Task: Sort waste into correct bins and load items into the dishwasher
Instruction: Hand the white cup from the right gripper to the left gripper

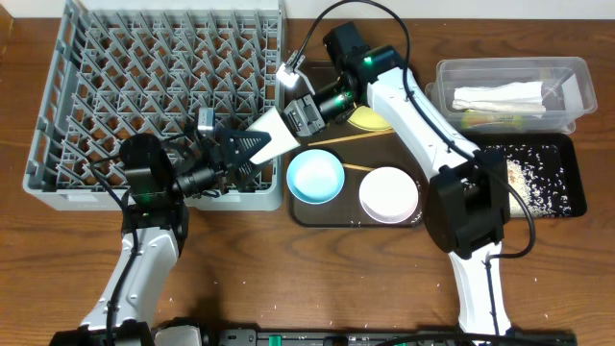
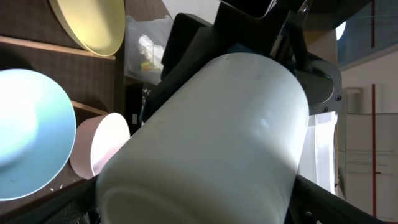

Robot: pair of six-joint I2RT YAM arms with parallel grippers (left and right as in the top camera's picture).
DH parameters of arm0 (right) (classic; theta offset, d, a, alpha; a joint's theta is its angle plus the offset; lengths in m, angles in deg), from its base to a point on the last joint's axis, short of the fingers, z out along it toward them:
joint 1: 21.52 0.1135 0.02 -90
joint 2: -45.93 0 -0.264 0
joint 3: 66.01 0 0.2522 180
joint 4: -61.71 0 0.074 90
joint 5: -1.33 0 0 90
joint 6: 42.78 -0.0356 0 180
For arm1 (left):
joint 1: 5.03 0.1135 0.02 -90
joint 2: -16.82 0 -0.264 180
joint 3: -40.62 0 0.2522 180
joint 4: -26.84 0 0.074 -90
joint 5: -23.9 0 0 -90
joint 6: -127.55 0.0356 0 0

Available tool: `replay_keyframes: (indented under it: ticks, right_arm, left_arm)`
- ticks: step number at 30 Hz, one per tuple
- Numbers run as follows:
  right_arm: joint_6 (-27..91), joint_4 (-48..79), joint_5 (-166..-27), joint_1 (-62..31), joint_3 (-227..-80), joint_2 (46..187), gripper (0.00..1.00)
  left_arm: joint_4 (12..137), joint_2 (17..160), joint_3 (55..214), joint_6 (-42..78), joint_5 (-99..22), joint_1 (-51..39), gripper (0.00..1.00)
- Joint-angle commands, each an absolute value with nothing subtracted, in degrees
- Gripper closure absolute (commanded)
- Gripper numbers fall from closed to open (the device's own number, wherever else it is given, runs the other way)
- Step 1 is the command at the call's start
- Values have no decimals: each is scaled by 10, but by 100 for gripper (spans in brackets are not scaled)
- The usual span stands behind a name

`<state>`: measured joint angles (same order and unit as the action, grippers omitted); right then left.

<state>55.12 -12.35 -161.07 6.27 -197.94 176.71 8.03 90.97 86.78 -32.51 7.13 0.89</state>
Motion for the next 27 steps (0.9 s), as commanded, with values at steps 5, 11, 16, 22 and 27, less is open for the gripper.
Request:
replay_keyframes:
  ticks: [5,11,16,22,27]
  right_arm:
    - [539,-123,-1622,79,-1961,1764,99]
    - [539,-119,-1622,80,-1932,1764,99]
    - [539,-116,-1631,82,-1925,1764,99]
    - [539,-116,-1648,82,-1925,1764,99]
    - [530,-115,-1646,81,-1925,1764,99]
  left_arm:
    - [77,909,875,-329,71,12,17]
    - [66,909,875,-331,53,12,18]
    - [66,909,875,-330,52,12,17]
    - [40,909,875,-331,52,12,8]
    - [41,909,875,-340,54,12,20]
